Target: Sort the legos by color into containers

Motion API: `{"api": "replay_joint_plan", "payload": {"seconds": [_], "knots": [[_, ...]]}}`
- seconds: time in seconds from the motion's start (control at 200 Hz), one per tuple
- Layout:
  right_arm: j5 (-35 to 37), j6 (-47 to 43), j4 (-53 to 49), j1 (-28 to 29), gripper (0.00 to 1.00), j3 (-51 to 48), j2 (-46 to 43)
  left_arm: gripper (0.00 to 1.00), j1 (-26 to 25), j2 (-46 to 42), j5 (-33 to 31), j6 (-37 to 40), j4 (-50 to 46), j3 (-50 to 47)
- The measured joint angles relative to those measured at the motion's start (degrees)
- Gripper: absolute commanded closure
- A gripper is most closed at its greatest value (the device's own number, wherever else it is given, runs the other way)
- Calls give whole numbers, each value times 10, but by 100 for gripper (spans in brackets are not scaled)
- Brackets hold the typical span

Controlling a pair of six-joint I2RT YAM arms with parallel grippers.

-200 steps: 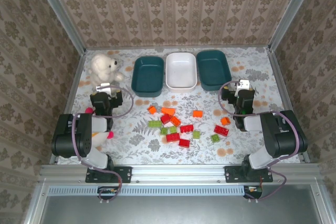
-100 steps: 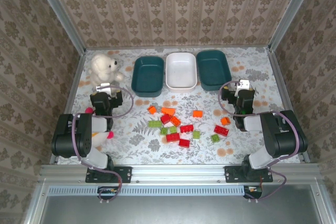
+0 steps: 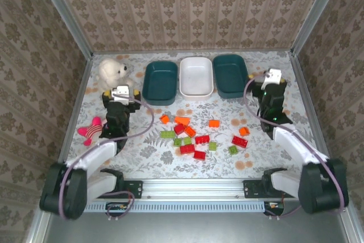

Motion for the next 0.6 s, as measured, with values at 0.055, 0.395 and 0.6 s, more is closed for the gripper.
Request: {"api": "replay_joint_plan", "payload": {"seconds": [0.055,0.395,0.6], "knots": [[4,60,-114,11,0,111,-13,0,-34,-52,-14,5,-45,24],[-59,388,-667,-2,20,339,6,0,-20,-134,85,-364,-461,228],[-158,503,-778,-2,16,190,8,0,-104,-45,244,-426,-537,240]]}}
